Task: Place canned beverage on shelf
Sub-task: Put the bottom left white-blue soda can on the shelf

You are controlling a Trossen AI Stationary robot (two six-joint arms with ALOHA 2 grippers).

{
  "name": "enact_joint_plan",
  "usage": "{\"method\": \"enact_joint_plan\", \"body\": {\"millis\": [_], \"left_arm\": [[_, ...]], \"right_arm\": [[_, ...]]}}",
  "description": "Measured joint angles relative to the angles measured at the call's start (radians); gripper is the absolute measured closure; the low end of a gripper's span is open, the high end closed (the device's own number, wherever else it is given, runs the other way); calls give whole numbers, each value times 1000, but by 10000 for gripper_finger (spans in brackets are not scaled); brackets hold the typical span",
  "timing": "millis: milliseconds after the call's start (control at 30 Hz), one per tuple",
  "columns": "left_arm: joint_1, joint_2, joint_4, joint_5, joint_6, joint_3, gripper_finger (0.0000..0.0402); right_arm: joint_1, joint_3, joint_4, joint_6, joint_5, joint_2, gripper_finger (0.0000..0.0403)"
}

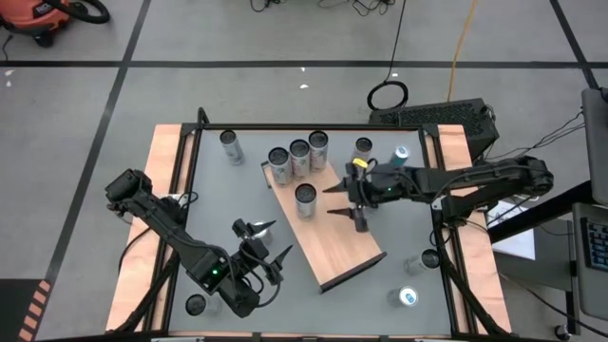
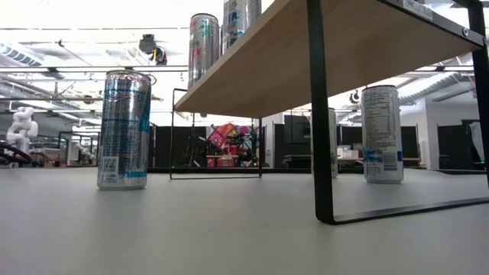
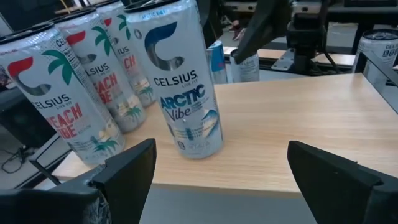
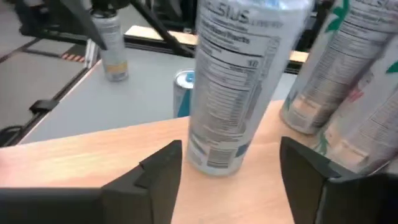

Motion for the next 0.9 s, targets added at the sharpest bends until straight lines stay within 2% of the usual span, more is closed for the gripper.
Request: {"method": "enact_joint_plan", "body": {"millis": [467,700,900], "left_arm": [[24,0,15,-1,-1,0,46],[32,0,15,-2,-1,0,46],[31,0,15,-2,-1,0,46]], "right_arm": [[49,-37,126,35,9,116,288],[53,-37,209,30,9,177,306],[55,-37,199,38,8,186,308]]}}
